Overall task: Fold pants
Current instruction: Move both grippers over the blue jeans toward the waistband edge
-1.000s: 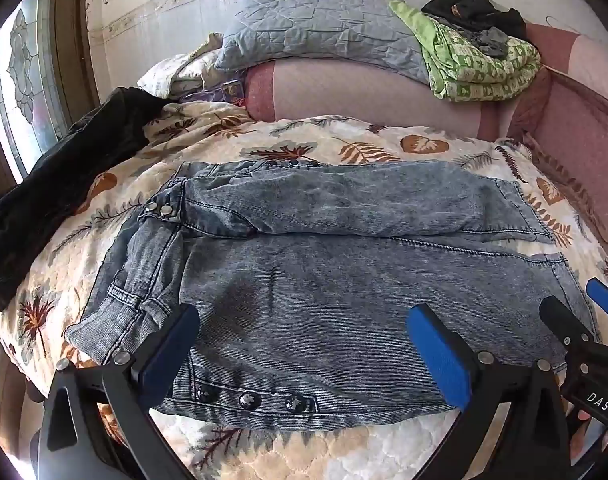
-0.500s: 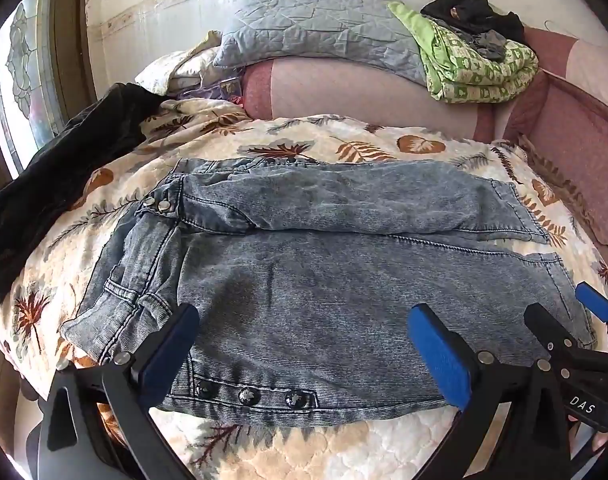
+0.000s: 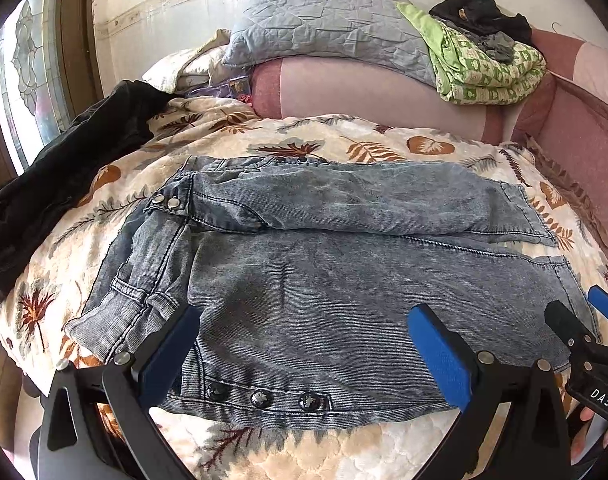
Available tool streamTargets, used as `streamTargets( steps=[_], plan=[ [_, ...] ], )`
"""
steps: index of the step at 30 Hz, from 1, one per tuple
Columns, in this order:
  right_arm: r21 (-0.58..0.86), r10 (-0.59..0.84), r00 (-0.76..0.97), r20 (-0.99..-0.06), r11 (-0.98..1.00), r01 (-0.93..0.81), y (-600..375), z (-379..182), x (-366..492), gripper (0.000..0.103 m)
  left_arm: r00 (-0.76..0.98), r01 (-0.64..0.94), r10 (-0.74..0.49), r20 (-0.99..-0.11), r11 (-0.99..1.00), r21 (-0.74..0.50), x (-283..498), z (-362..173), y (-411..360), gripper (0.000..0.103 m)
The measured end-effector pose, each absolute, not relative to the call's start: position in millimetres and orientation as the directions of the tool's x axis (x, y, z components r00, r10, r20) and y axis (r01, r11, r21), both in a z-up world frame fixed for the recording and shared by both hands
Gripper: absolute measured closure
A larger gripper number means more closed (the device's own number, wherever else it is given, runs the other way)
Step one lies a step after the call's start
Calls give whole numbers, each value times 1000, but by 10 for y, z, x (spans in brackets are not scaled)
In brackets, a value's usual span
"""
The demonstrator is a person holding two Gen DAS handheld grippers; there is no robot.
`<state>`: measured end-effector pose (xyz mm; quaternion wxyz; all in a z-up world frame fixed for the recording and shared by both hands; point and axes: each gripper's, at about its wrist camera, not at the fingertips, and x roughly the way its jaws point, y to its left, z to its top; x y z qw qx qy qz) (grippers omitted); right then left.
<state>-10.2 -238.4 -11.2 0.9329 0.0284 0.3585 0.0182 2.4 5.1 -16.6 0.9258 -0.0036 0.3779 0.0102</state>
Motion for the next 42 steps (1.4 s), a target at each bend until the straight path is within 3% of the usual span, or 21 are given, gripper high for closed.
streamTargets(
  steps=[42],
  plan=[
    [71,50,733,-678,997,-3,-2399,-135,-98,0,683,-52,19,-730,998,-23,-25,-277,147,0]
  ],
)
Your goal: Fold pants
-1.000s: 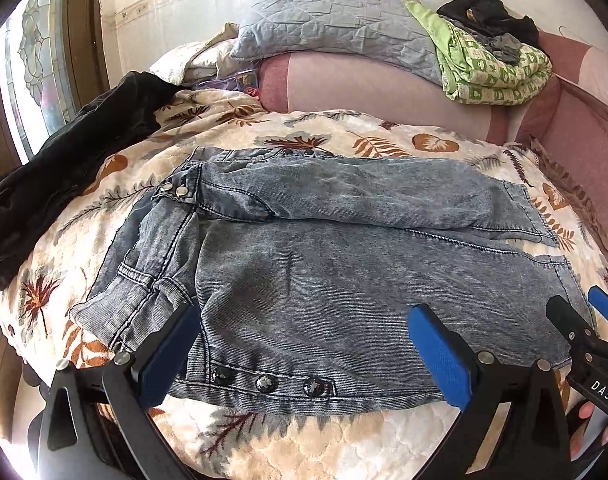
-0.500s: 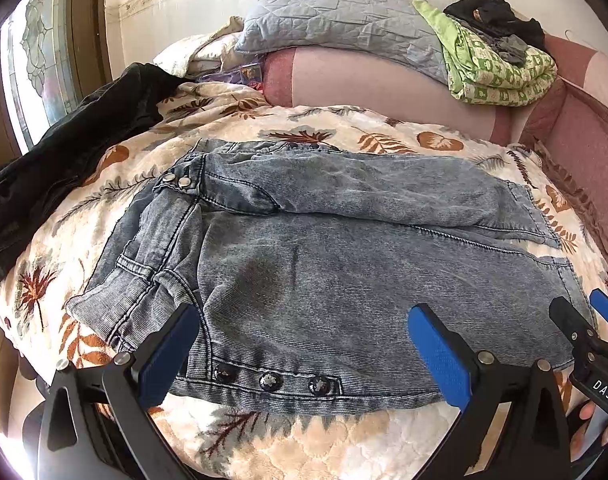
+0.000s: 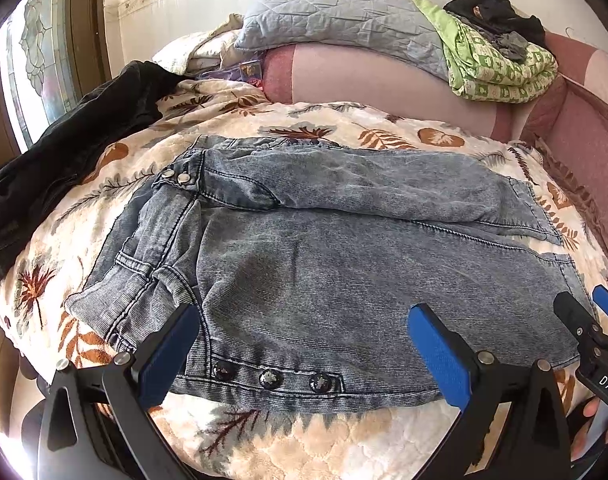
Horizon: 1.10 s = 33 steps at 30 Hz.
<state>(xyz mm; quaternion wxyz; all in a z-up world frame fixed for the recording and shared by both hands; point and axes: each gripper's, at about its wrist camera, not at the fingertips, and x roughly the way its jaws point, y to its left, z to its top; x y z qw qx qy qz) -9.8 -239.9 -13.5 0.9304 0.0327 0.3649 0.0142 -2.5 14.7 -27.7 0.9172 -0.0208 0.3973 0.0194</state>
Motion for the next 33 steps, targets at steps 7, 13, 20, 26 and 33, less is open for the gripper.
streamTargets(
  steps=[7,13,20,26,33],
  plan=[
    [71,50,733,-678,997,-3,-2398,-137,-96,0,682,-53,18,-731,998,-24,-30,-285,154,0],
    [71,51,732,-679,997,-3,-2398,-137,-94,0,678,-53,18,-735,998,-25,-24,-293,154,0],
    [85,61,732,-678,996,-4,-2424,-124,-107,0,672,-27,-30,-740,998,-65,13,-248,225,0],
    [305,231,670,-706,952,-7,-2793,-77,38,0,632,-61,-111,-767,980,-192,474,-39,802,0],
    [415,279,640,-716,907,70,-3546,105,729,0,585,-144,-167,-793,942,-304,1514,81,1690,0]
  ],
)
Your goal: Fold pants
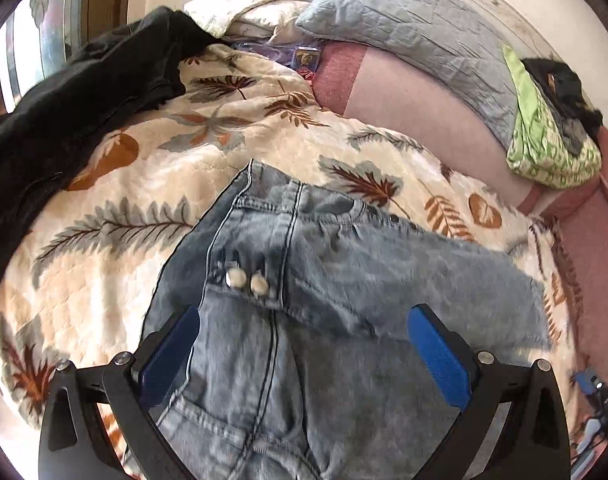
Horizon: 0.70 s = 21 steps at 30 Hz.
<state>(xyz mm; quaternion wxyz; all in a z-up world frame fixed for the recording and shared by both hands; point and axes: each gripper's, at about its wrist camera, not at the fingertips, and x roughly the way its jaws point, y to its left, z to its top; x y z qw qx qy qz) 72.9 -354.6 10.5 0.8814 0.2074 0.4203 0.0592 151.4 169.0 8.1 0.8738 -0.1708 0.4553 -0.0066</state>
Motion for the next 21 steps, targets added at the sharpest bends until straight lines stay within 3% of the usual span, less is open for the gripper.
streamTargets(
  steps=[3,8,10,12,16,18,21],
  plan=[
    [418,273,603,-749,901,111,-3832,71,1148,0,534,-215,-239,-811,889,-404,2018,-37,2009,0],
    [407,267,535,-802,899,160,-4167,-92,1810,2,524,-254,-187,-831,897,-361,2681,-222,2187,1],
    [395,260,509,-821,902,176,-4265,-195,2046,7,511,-248,-179,-841,906,-344,2867,-298,2159,13],
    [385,255,476,-842,901,200,-4352,-321,2273,20,491,-231,-191,-850,912,-339,3023,-383,2128,34],
    [334,216,428,-878,915,225,-4432,-547,2668,26,464,-220,-188,-866,922,-318,3190,-548,2072,44],
    [326,206,413,-887,913,246,-4480,-654,2844,30,450,-213,-178,-875,930,-299,3241,-610,2040,60],
    [305,185,387,-904,911,277,-4526,-805,3060,42,439,-210,-155,-885,940,-268,3289,-675,2014,74]
  ],
)
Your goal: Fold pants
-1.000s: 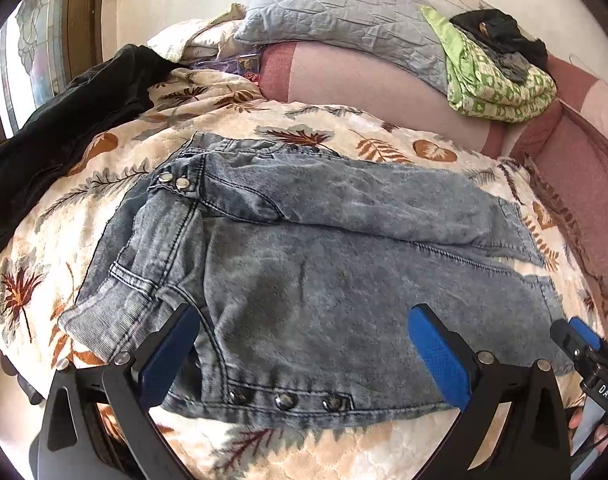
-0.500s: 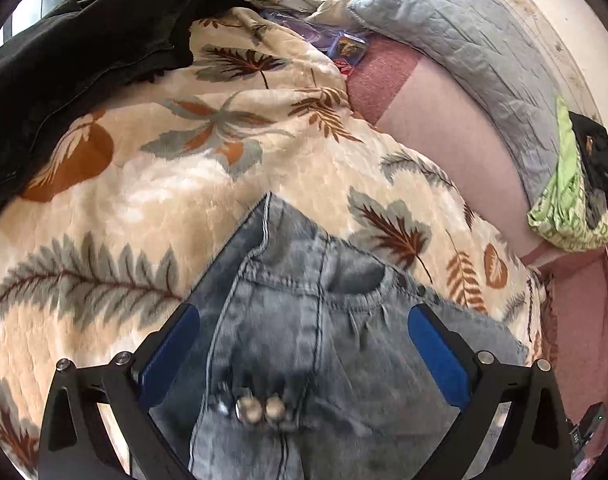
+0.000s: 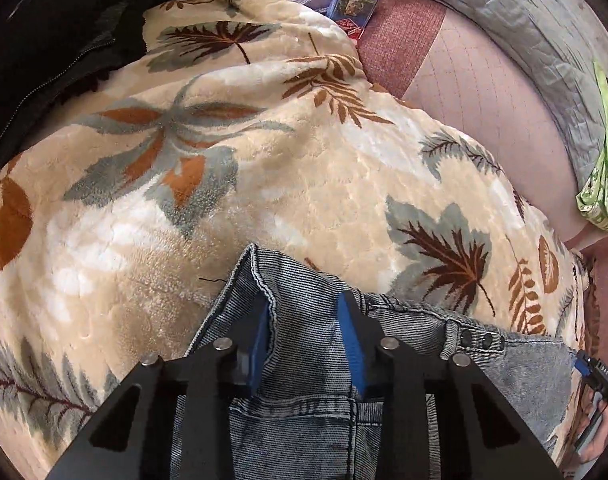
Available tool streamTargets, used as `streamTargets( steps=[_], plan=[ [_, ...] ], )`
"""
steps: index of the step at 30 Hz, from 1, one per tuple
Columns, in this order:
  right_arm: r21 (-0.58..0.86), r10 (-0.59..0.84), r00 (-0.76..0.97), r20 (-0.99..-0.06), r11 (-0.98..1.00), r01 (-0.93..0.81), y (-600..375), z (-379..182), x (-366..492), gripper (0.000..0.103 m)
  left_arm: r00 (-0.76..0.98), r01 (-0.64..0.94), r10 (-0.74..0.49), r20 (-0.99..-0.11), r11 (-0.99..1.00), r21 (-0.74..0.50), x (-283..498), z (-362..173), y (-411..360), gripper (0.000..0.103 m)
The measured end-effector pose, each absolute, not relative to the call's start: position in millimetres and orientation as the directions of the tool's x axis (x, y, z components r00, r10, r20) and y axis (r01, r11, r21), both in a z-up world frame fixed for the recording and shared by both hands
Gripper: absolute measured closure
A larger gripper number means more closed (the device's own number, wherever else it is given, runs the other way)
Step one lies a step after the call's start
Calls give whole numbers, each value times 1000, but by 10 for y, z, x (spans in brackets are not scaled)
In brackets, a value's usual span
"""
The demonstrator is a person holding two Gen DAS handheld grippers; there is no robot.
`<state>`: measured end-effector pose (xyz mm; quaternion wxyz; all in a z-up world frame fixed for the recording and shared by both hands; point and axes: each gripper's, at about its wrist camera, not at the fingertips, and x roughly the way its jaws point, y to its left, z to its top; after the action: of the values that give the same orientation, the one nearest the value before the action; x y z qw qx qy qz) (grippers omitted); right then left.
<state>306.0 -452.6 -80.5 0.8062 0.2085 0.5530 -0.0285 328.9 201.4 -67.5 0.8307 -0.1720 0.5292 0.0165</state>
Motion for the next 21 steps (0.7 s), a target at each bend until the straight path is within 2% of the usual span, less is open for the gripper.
streamTargets(
  steps=[2,4,5,6,9,14,21],
  plan=[
    [292,181,359,-916,913,285,-4512,-918,3163,48,437,-209,-148,-887,943,-260,3314,-690,2015,77],
    [267,161,349,-923,922,281,-4487,-976,3211,49,429,-209,-133,-894,948,-242,3342,-695,2023,91],
    [252,145,352,-925,926,280,-4479,-971,3214,58,420,-214,-118,-900,951,-224,3357,-704,2031,100],
    [242,135,355,-925,930,278,-4479,-957,3214,75,417,-217,-125,-900,948,-233,3365,-710,2051,100],
    [245,138,376,-916,935,254,-4467,-898,3171,83,414,-213,-136,-900,947,-241,3371,-685,2066,100],
    [252,122,435,-892,934,253,-4438,-651,3043,84,465,-185,-145,-874,949,-256,3270,-432,2053,101],
    [300,142,532,-835,928,223,-4409,-22,2730,84,559,-113,-203,-804,942,-316,2865,148,2050,101]
  ],
)
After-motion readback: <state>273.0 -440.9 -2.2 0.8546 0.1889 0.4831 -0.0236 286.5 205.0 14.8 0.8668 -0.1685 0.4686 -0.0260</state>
